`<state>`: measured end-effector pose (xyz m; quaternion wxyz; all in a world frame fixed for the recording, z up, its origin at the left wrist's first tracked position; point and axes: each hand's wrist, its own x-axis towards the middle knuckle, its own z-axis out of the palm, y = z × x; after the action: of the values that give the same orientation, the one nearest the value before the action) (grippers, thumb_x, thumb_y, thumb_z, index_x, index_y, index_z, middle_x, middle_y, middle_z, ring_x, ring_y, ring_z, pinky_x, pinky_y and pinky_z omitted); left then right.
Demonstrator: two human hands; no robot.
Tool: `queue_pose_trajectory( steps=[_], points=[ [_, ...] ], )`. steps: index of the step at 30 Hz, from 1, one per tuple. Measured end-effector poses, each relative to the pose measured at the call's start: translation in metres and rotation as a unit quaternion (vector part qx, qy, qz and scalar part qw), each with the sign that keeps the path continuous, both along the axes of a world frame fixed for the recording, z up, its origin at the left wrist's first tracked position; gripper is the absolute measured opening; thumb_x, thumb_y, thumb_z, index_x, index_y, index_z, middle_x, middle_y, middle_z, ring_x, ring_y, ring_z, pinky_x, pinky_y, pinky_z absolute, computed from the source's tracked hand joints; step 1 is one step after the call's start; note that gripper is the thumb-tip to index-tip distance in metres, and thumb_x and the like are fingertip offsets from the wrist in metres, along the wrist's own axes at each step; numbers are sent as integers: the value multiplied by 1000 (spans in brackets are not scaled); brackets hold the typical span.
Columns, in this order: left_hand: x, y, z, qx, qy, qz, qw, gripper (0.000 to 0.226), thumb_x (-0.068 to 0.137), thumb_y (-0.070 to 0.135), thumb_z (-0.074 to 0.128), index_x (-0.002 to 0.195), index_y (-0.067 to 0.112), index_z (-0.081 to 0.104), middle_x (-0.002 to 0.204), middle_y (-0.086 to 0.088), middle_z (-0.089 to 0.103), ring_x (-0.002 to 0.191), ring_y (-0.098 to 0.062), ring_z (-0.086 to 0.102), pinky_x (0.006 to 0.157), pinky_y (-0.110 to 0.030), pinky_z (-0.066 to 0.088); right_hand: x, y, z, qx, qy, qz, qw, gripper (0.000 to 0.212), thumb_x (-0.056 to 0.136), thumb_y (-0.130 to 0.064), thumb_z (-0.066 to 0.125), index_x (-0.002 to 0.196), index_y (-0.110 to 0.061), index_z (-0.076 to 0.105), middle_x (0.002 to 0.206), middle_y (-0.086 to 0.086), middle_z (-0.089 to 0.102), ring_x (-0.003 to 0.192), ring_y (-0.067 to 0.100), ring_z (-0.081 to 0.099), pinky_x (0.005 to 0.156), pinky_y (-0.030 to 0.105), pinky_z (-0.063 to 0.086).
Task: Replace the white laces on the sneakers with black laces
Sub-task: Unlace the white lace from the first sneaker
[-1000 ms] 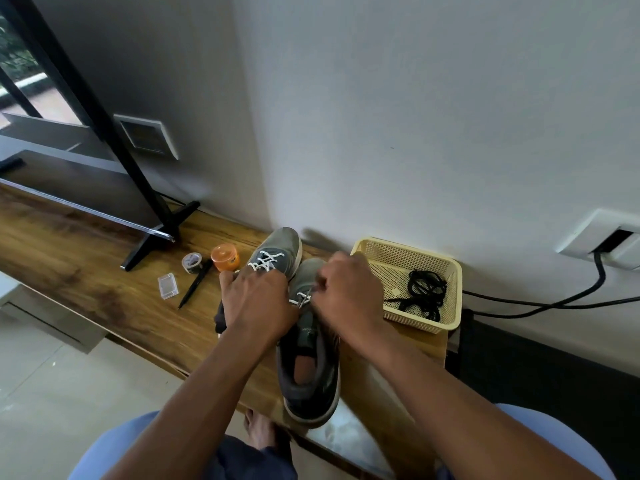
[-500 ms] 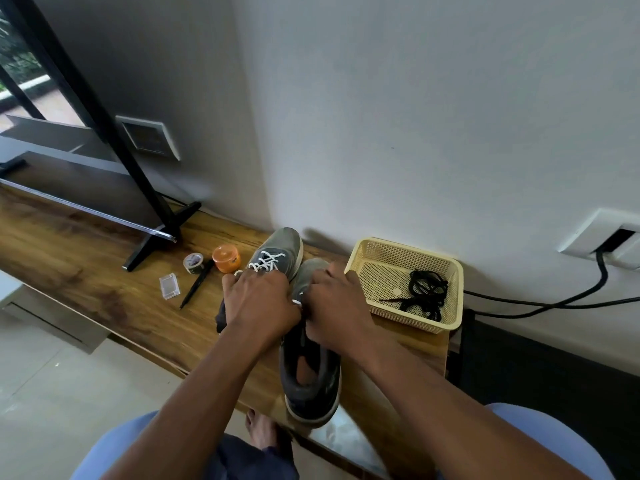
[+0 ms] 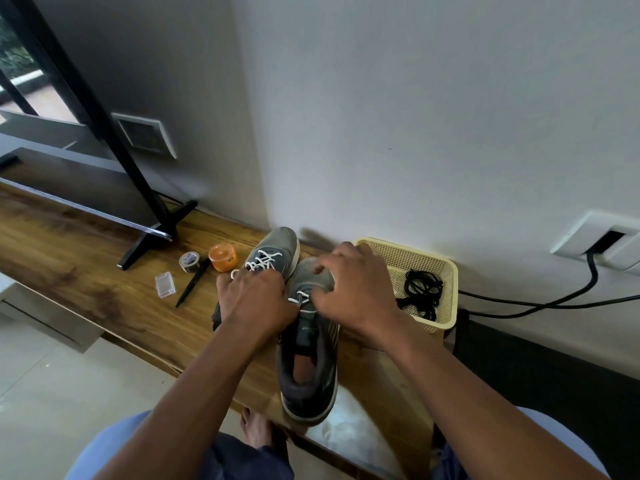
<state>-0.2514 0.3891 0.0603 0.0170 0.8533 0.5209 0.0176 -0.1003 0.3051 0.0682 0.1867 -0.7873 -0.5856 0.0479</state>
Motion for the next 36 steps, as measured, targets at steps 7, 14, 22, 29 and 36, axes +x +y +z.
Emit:
queue_pose_trajectory(
  steps=[7, 14, 22, 29, 36],
  points=[
    [-1, 4, -3, -26, -8, 4, 1000, 33, 76, 57, 68, 78, 24, 68, 82, 4, 61, 99, -25, 63, 83, -40, 30, -30, 6, -24, -92, -122, 79, 985, 25, 74, -32, 65, 96, -22, 72, 105, 2, 64, 117, 33, 46, 91, 46, 33],
    [-2, 2, 1, 15, 7, 22, 1000, 40, 76, 53, 70, 64, 24, 45, 79, 6, 63, 78, -21, 48, 80, -39, 28, -17, 12, -8, -2, -40, -3, 999, 19, 74, -30, 63, 86, -24, 75, 86, -4, 65, 101, 27, 54, 82, 38, 38],
    [-1, -6, 8, -20, -23, 0, 1000, 17, 81, 44, 67, 91, 32, 73, 97, 7, 72, 105, -22, 60, 94, -40, 38, 35, -16, 27, -156, 202, 75, 964, 26, 73, -34, 64, 53, -18, 59, 44, -11, 54, 44, 11, 49, 55, 26, 37],
    [16, -13, 1, -13, -14, -99, 995, 33, 84, 34, 69, 116, 42, 75, 125, 7, 69, 123, -25, 55, 101, -39, 41, 24, -21, 4, -232, 11, 95, 968, 50, 81, -66, 67, 67, -20, 51, 68, -6, 55, 69, 21, 57, 54, 29, 34],
    [30, -9, -13, 23, 33, -95, 995, 19, 92, 34, 63, 108, 37, 73, 123, 6, 68, 123, -23, 53, 101, -40, 41, -6, -9, -23, -182, -55, 81, 978, 60, 73, -80, 58, 68, -21, 45, 66, -5, 48, 65, 22, 55, 54, 29, 30]
  ],
)
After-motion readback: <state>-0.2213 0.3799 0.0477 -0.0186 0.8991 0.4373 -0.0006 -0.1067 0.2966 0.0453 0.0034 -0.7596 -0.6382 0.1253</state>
